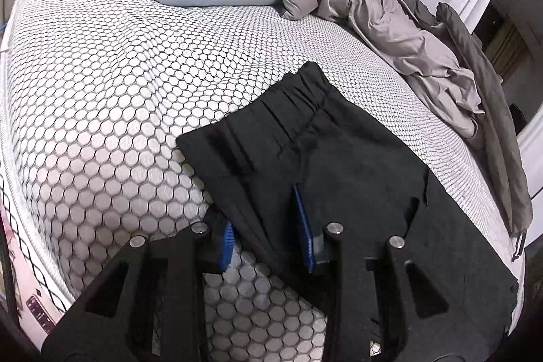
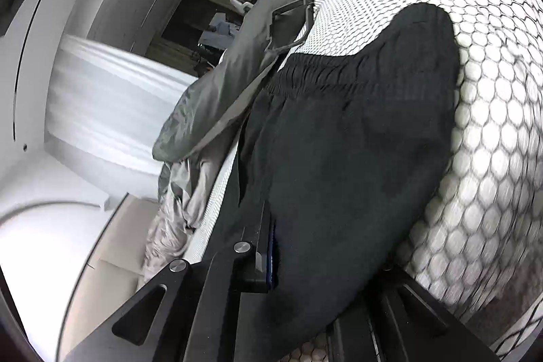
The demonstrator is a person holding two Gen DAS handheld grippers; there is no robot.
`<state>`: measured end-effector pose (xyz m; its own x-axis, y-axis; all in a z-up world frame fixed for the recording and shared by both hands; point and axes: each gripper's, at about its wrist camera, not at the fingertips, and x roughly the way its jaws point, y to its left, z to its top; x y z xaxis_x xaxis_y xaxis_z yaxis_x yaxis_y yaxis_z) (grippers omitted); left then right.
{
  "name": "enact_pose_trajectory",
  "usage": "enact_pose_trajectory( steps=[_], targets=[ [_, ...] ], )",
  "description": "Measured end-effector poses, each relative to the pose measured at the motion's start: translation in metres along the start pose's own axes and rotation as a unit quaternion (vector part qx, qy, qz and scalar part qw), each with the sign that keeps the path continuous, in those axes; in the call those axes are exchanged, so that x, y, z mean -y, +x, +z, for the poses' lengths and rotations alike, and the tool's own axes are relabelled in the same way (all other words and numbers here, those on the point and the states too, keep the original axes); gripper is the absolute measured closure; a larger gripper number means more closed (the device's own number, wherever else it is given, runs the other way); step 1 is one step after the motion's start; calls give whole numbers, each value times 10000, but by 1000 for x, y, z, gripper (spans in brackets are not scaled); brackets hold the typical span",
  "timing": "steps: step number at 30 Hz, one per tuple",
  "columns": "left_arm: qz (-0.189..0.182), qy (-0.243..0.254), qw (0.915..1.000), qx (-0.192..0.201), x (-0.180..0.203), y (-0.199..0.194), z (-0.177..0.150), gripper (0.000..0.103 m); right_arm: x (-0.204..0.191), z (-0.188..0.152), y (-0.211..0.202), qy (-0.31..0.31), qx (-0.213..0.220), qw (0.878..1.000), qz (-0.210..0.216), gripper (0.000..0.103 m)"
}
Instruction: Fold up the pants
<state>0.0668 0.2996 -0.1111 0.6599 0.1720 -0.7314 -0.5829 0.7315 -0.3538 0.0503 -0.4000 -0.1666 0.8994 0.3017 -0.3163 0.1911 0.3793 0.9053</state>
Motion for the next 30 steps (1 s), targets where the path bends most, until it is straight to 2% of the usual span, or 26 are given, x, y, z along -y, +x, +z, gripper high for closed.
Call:
enact_pose_trajectory(
  steps=[8,10,12,13,15,16,19,21,24,26,29,30],
  targets=[
    [-94,113,9999,-14,-4,10,9,77,2,9,-9,189,-97,9998,67,91],
    [-119,130,9998,-22,-5,10,10,77,8,12,-17,194,-208,9996,-42,89],
    [-139,124,9998,-27,-7,7,7,77,14,15,-26,126,-100,9998,-143,88],
    [-141,124,9998,-29,-7,8,8,77,21,18,-31,214,-31,9996,-199,86],
    [-127,155,9998,-24,-6,7,7,77,37,24,-43,665,232,9975,-18,86],
    [-116,164,9998,-26,-6,6,7,77,39,27,-43,677,317,9972,-54,86],
    [-126,126,9998,-58,-6,4,7,78,39,32,-34,527,435,9975,-152,87],
    [-175,73,9998,-90,-9,2,7,78,34,37,-33,352,550,9975,-288,93],
    [-148,155,9997,-124,-7,0,6,78,21,43,-46,-18,1058,9922,-661,93],
    [-19,362,9993,-134,-2,-7,3,77,24,44,-44,29,941,9921,-827,90],
    [-17,557,9984,-73,7,-33,-4,77,33,42,-45,346,520,9971,-430,82],
    [-108,666,9977,-63,11,-42,-8,75,33,40,-47,407,413,9980,-258,71]
  ],
)
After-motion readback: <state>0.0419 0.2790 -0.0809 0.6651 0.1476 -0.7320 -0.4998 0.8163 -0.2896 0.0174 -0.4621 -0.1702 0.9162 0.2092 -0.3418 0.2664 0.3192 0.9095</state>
